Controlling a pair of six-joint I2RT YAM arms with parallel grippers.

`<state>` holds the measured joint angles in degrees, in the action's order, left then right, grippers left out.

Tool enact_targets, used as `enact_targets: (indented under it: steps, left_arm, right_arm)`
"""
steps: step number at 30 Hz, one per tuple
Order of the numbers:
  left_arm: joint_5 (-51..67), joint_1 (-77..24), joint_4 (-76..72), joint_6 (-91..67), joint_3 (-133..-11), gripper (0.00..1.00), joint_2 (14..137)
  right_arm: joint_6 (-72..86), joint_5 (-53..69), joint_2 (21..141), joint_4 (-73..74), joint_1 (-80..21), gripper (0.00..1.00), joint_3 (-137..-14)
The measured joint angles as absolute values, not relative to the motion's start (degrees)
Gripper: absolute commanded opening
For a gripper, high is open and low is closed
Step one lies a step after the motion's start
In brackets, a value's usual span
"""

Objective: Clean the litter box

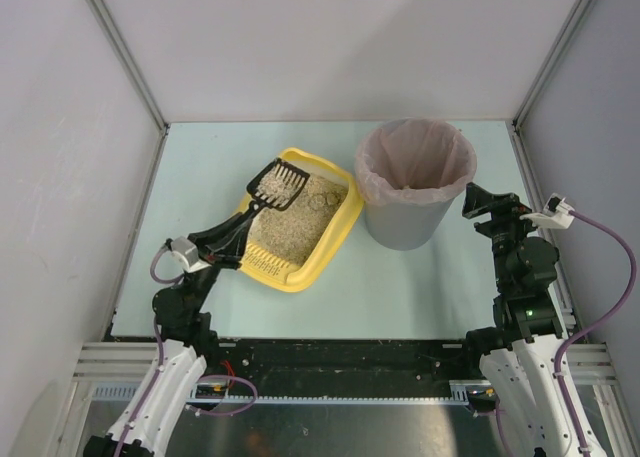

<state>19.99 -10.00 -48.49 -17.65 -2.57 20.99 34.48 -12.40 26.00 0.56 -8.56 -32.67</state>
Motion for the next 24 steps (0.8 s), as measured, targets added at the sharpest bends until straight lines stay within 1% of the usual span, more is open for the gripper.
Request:
enact_targets:
  steps: [6,13,24]
  left_arm:
    - [19.73,-9.47,-48.03,-18.65,-2.57,0.0,20.38]
    - [19.94,-9.37,-48.01,-19.73,-2.57,0.0,18.57]
    - [19.18,-9.34,-48.75,-20.03,-2.57,0.0,22.65]
  right_arm:
    - [34.48,-12.4,25.98,0.56,-8.56,0.77,-32.67]
    - [34.48,-12.45,25.71,0.56,-8.58,0.79,-32.67]
    - [34.46,-12.62,25.28,0.58,-8.58,0.79,-32.67]
